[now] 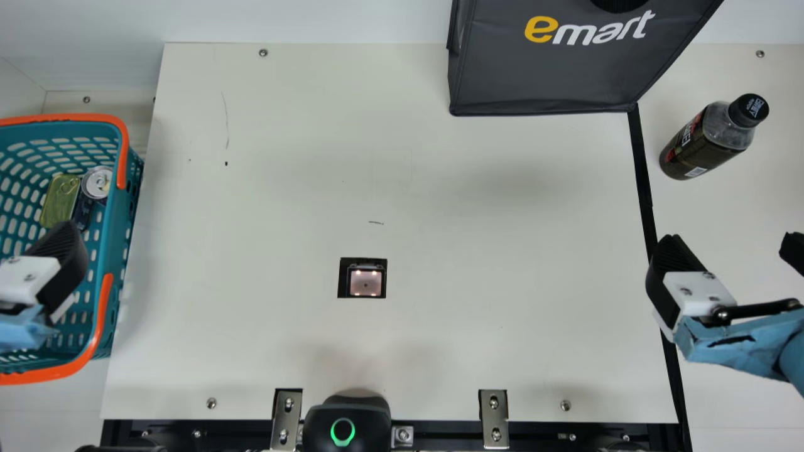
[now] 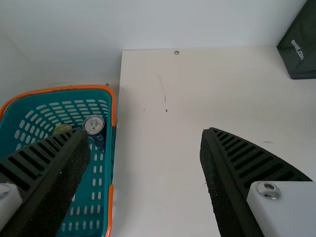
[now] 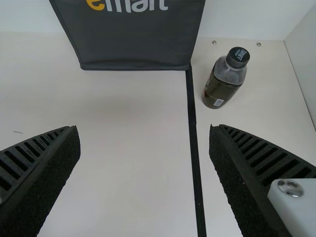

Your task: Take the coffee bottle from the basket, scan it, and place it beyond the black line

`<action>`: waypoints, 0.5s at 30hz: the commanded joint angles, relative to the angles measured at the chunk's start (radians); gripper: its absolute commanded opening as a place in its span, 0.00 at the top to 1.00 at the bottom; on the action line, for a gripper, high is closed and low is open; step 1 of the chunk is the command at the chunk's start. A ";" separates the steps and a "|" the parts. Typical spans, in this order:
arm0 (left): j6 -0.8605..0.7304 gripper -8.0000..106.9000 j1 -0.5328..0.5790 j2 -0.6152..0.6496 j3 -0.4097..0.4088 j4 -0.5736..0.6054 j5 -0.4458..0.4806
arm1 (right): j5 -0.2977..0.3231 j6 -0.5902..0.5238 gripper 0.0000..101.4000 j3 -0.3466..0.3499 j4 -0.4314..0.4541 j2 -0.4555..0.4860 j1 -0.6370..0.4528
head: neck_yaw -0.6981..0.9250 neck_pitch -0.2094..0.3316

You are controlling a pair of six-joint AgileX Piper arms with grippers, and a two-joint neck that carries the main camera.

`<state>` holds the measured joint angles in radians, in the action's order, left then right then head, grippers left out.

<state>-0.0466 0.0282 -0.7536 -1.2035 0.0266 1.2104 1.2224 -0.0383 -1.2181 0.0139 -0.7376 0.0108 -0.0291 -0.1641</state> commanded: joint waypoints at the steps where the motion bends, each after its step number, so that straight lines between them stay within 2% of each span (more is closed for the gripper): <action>1: 0.000 0.15 0.000 0.000 0.000 0.000 0.000 | 0.000 0.000 0.10 0.000 0.000 0.000 0.000 | 0.002 0.026; 15: 0.000 0.15 0.000 0.000 0.000 0.000 0.000 | -0.001 0.000 0.10 0.000 0.000 0.000 0.000 | 0.002 0.026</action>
<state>-0.0466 0.0282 -0.7536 -1.2035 0.0266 1.2104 1.2212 -0.0383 -1.2181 0.0139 -0.7376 0.0108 -0.0291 -0.1641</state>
